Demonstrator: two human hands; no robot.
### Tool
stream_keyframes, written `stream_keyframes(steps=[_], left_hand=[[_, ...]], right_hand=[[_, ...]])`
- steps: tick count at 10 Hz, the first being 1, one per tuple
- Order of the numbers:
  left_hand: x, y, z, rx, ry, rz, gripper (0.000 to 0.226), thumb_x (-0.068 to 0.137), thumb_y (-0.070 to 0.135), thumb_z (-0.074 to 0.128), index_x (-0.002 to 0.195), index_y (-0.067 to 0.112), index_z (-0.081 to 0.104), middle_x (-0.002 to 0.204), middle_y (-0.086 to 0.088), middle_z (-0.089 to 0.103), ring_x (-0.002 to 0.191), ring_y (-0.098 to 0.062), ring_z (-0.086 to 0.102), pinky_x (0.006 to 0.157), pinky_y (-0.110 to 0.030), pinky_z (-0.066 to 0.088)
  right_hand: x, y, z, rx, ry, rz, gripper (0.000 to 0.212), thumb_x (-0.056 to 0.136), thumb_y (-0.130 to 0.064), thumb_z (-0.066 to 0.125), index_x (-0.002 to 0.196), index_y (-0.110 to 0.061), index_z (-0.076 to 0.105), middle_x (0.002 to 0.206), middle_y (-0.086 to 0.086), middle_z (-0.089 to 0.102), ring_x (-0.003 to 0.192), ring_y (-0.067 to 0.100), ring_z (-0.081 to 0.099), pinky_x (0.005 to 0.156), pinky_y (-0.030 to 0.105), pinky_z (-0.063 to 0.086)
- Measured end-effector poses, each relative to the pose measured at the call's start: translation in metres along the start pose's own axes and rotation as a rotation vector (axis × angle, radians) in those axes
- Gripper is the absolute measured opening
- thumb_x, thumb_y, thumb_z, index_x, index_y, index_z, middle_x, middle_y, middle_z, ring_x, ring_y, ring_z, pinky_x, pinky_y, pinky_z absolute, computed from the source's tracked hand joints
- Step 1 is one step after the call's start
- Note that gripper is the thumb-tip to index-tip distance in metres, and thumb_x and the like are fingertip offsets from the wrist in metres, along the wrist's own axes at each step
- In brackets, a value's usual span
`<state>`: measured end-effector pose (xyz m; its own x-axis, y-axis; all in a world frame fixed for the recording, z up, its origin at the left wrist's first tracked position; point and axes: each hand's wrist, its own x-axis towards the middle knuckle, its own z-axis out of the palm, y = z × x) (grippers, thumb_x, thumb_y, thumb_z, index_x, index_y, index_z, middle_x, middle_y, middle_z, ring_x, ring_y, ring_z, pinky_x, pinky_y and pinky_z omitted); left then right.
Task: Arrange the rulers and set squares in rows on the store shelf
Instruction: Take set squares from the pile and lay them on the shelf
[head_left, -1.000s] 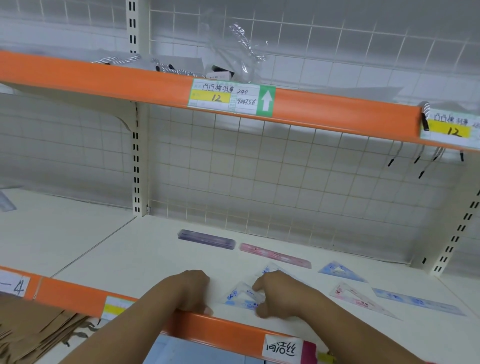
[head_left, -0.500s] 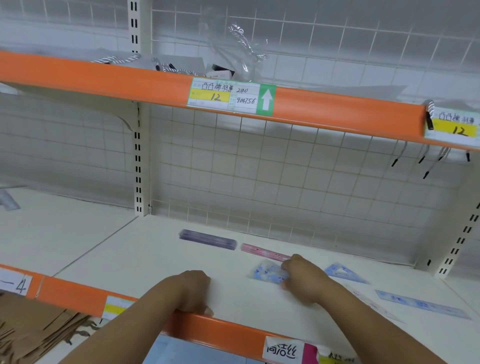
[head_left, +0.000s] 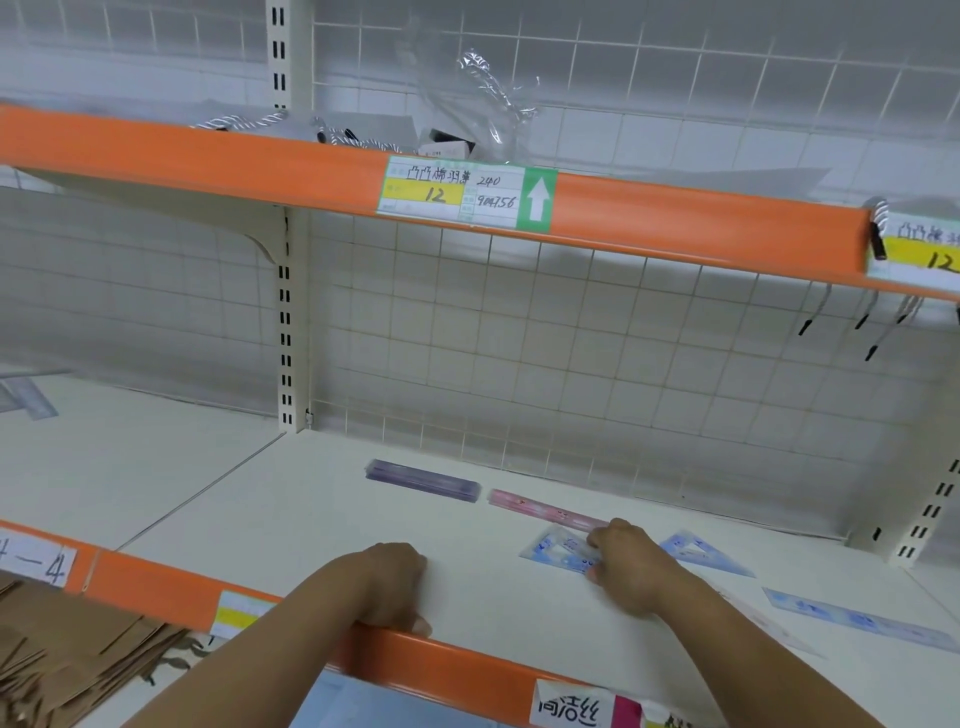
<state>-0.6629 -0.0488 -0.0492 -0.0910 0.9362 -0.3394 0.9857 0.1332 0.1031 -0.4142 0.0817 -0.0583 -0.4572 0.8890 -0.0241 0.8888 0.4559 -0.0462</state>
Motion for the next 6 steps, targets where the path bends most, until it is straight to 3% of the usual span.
stream_keyframes(steps=[1, 3, 6], left_hand=[[0.0005, -0.0005, 0.0, -0.012, -0.001, -0.002, 0.074, 0.086, 0.048, 0.063, 0.145, 0.013, 0.034, 0.146, -0.006, 0.038, 0.133, -0.024, 0.039, 0.109, -0.036, 0.035], [0.0004, -0.001, 0.0005, 0.001, 0.001, 0.005, 0.075, 0.086, 0.048, 0.062, 0.145, 0.013, 0.034, 0.147, -0.007, 0.038, 0.134, -0.024, 0.039, 0.11, -0.037, 0.035], [0.0018, -0.0017, 0.0015, -0.005, 0.0, 0.001, 0.074, 0.085, 0.047, 0.063, 0.144, 0.012, 0.035, 0.145, -0.007, 0.04, 0.132, -0.025, 0.041, 0.109, -0.037, 0.036]], right_hand=[[0.0025, -0.0004, 0.0011, -0.003, -0.013, -0.005, 0.031, 0.096, -0.028, 0.047, 0.123, -0.014, 0.053, 0.113, 0.005, 0.044, 0.096, 0.016, 0.039, 0.085, 0.025, 0.036], [0.0045, 0.0012, 0.0022, 0.002, -0.033, 0.01, 0.031, 0.097, -0.029, 0.047, 0.123, -0.014, 0.053, 0.114, 0.006, 0.044, 0.112, 0.022, 0.046, 0.093, 0.028, 0.038], [0.0062, -0.0002, 0.0001, 0.012, -0.067, 0.027, 0.037, 0.098, -0.029, 0.045, 0.132, -0.014, 0.049, 0.13, 0.008, 0.044, 0.119, 0.022, 0.045, 0.1, 0.028, 0.038]])
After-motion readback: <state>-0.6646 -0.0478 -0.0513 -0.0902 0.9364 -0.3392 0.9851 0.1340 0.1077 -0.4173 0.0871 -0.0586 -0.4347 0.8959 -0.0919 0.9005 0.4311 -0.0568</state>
